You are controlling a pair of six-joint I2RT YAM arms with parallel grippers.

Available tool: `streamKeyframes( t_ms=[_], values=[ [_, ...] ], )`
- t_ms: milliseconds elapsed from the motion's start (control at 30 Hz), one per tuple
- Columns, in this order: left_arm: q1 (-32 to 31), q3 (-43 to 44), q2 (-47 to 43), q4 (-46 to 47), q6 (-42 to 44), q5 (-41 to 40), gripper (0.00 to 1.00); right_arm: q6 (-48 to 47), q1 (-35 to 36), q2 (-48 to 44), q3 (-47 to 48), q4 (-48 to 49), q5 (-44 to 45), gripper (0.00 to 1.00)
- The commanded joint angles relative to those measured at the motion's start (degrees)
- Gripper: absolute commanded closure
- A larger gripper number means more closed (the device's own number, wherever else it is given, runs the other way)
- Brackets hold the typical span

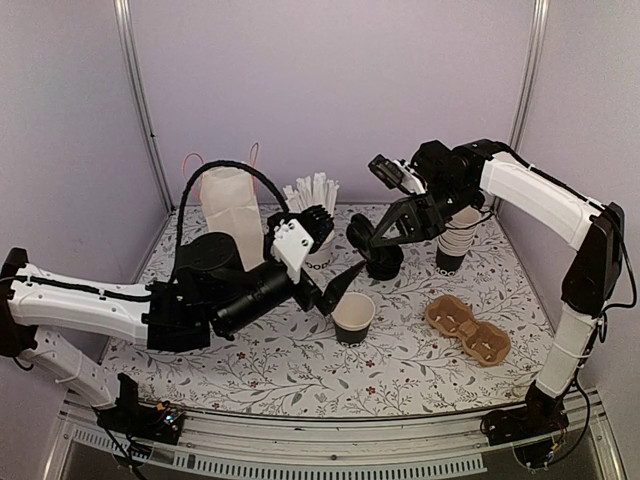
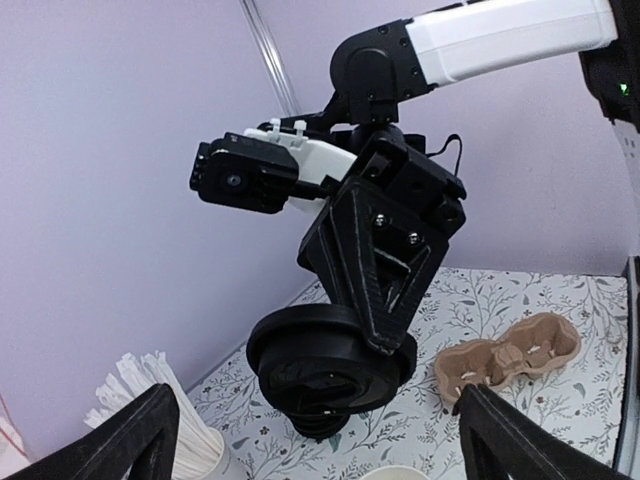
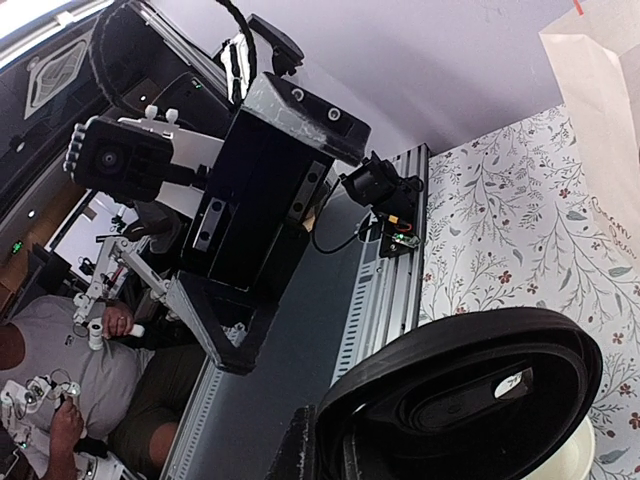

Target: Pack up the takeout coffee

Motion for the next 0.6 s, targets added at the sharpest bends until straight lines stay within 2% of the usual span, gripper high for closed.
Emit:
streamKeyframes(
  t_ms=[0,200,467,567],
  values=[
    [-1.4,5.5,4.2,-1.3,10.3,-1.4,0.01,-15.9,-0.2,-2.2,0.0,-4.3,-10.4,0.96],
    [-1.1,9.6,6.3,-5.5,15.7,-0.3,0.04,-15.8,-0.2,-2.8,-0.9,-4.7,-12.3,0.97],
    [0.9,12.4,6.7,-13.9,16.8,4.7,0.08,-15.1,-0.2,-3.5,-1.3,-4.2,-14.9,0.99],
    [1.4,12.8,6.7,-14.3,16.9,4.8,0.09,-12.5,-0.2,-4.1,-2.4,-1.8,-16.6,1.0]
  ],
)
